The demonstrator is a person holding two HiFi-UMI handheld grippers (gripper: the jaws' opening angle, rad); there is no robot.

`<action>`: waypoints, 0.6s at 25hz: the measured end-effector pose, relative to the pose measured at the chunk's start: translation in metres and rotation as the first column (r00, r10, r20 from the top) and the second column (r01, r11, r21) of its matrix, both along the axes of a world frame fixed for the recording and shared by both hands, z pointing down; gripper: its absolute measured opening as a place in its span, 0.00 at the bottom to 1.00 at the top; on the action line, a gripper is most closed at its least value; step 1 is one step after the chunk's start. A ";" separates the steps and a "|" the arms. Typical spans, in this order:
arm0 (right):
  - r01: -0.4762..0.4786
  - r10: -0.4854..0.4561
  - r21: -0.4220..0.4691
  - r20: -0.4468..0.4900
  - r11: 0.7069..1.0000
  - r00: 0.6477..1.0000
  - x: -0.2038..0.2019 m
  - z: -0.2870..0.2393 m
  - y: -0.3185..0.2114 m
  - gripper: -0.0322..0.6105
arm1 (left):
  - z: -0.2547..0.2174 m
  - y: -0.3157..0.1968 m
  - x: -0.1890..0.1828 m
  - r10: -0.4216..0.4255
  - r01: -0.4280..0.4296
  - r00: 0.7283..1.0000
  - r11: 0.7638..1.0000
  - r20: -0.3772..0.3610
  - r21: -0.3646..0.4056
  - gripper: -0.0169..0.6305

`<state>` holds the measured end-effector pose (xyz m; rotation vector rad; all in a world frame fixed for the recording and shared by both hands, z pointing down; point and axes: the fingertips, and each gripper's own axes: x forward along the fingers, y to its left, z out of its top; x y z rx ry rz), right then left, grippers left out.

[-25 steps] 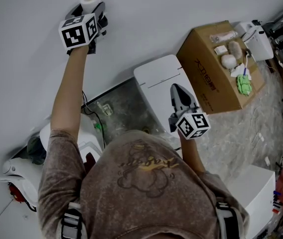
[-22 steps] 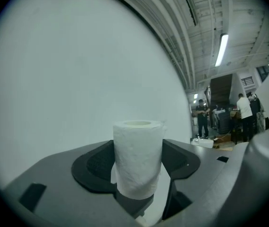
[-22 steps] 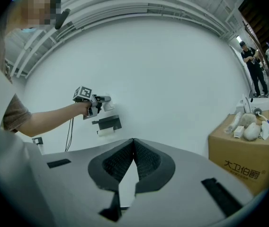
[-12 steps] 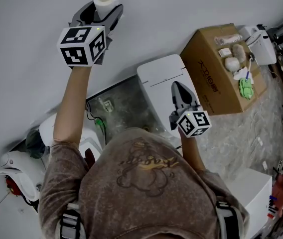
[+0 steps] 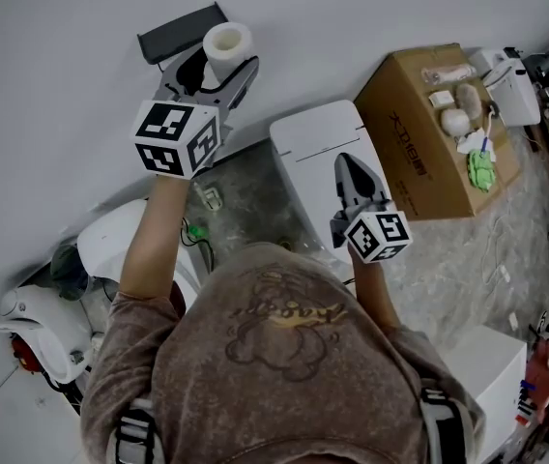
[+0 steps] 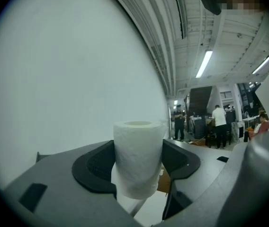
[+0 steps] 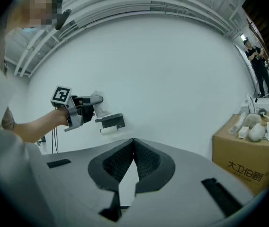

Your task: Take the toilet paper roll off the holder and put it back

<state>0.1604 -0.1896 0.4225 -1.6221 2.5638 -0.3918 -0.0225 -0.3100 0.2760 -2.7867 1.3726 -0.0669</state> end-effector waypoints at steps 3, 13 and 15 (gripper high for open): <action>0.002 -0.002 -0.001 -0.001 1.000 1.000 -0.002 0.001 0.000 0.05 | 0.014 0.009 0.001 0.013 -0.013 1.000 1.000 -0.008 -0.011 0.50; 0.003 -0.003 -0.004 -0.008 1.000 1.000 -0.008 0.003 0.002 0.05 | 0.068 0.043 0.004 0.065 -0.069 0.997 0.994 -0.051 -0.083 0.50; 0.003 -0.003 -0.002 -0.007 1.000 1.000 -0.009 0.002 0.002 0.05 | 0.076 0.051 0.005 0.077 -0.083 0.995 0.992 -0.060 -0.094 0.50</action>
